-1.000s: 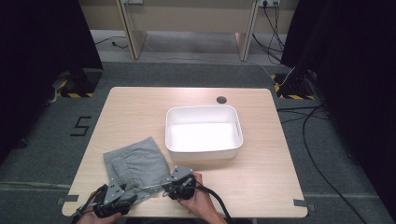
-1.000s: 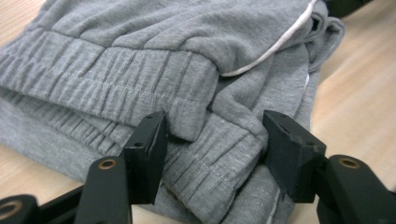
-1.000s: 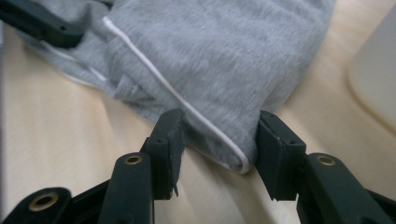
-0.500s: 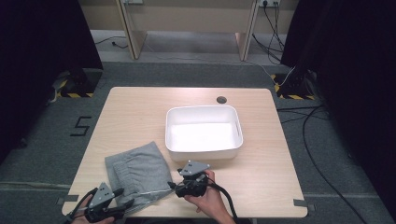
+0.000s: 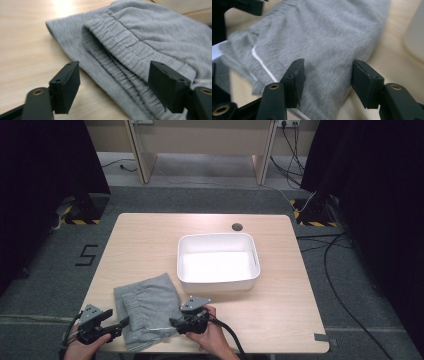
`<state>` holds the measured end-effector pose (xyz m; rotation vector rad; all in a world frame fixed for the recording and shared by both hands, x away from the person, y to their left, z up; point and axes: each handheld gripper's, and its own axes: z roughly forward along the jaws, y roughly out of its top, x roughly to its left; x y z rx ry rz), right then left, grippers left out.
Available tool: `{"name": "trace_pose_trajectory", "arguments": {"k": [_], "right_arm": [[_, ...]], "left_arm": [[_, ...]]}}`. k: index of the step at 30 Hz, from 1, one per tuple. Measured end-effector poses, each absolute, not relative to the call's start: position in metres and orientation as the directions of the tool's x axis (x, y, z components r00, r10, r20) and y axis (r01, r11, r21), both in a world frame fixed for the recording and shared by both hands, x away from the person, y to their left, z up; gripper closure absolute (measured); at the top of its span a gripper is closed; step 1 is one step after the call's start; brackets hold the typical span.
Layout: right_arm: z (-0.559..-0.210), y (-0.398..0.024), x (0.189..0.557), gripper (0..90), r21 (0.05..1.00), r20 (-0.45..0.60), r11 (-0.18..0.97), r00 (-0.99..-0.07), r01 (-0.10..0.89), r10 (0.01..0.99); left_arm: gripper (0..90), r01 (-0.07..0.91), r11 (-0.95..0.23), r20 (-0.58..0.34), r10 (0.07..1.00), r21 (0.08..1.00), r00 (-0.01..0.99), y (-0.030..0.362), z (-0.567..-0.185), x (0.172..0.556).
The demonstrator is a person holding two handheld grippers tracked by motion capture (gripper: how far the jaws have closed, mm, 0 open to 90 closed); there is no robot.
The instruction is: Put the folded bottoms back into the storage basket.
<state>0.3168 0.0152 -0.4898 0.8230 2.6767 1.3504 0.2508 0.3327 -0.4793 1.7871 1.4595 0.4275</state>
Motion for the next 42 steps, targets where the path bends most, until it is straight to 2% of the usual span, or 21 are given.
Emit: {"name": "trace_pose_trajectory", "arguments": {"k": [2, 6, 11, 15, 17, 22, 26, 29, 32, 33, 35, 36, 39, 42], "right_arm": [[-0.490, 0.011, 0.305, 47.3, 0.757, 0.208, 0.485, -0.865, 0.438, 0.457], [-0.488, -0.002, 0.287, 47.1, 0.751, 0.216, 0.481, -0.857, 0.452, 0.468], [-0.486, -0.017, 0.282, 44.4, 0.748, 0.249, 0.463, -0.847, 0.476, 0.469], [-0.476, -0.025, 0.292, 37.4, 0.762, 0.223, 0.446, -0.837, 0.470, 0.500], [-0.473, -0.029, 0.303, 32.9, 0.757, 0.242, 0.425, -0.817, 0.497, 0.523], [-0.476, -0.022, 0.325, 29.2, 0.731, 0.304, 0.401, -0.790, 0.552, 0.532], [-0.481, -0.002, 0.336, 24.2, 0.703, 0.287, 0.452, -0.800, 0.549, 0.527], [-0.488, 0.008, 0.342, 21.1, 0.677, 0.295, 0.471, -0.795, 0.566, 0.530], [-0.491, 0.018, 0.342, 21.0, 0.697, 0.274, 0.491, -0.827, 0.523, 0.492], [-0.491, 0.020, 0.342, 21.3, 0.699, 0.270, 0.497, -0.834, 0.513, 0.482], [-0.492, 0.024, 0.342, 28.7, 0.709, 0.264, 0.502, -0.846, 0.496, 0.463], [-0.493, 0.026, 0.342, 34.4, 0.712, 0.279, 0.491, -0.845, 0.501, 0.457], [-0.495, 0.027, 0.342, 50.4, 0.711, 0.312, 0.474, -0.837, 0.520, 0.450], [-0.495, 0.026, 0.343, 58.4, 0.700, 0.340, 0.467, -0.827, 0.540, 0.447]], "left_arm": [[19.7, 0.689, -0.050, -0.203, 0.938, 0.723, 0.282, 0.330, -0.481, 0.252], [17.9, 0.737, -0.030, -0.307, 0.897, 0.676, 0.317, 0.321, -0.485, 0.251], [14.6, 0.753, -0.051, -0.304, 0.895, 0.656, 0.325, 0.315, -0.486, 0.254], [14.3, 0.765, -0.035, -0.311, 0.901, 0.643, 0.303, 0.317, -0.485, 0.253], [14.2, 0.772, -0.034, -0.321, 0.897, 0.634, 0.304, 0.316, -0.486, 0.255], [14.3, 0.770, -0.037, -0.335, 0.886, 0.636, 0.319, 0.307, -0.486, 0.259], [15.0, 0.779, -0.025, -0.378, 0.864, 0.627, 0.333, 0.303, -0.486, 0.261], [14.3, 0.780, -0.031, -0.377, 0.863, 0.625, 0.337, 0.297, -0.485, 0.262], [14.2, 0.785, -0.024, -0.394, 0.855, 0.619, 0.337, 0.296, -0.485, 0.264], [14.9, 0.781, -0.031, -0.391, 0.852, 0.624, 0.347, 0.294, -0.485, 0.264], [23.5, 0.771, -0.058, -0.393, 0.834, 0.634, 0.386, 0.288, -0.486, 0.264], [29.3, 0.769, -0.061, -0.401, 0.826, 0.636, 0.397, 0.286, -0.487, 0.264], [39.4, 0.754, -0.088, -0.379, 0.823, 0.651, 0.424, 0.277, -0.487, 0.265], [47.6, 0.754, -0.074, -0.402, 0.809, 0.653, 0.428, 0.280, -0.489, 0.265]]}}
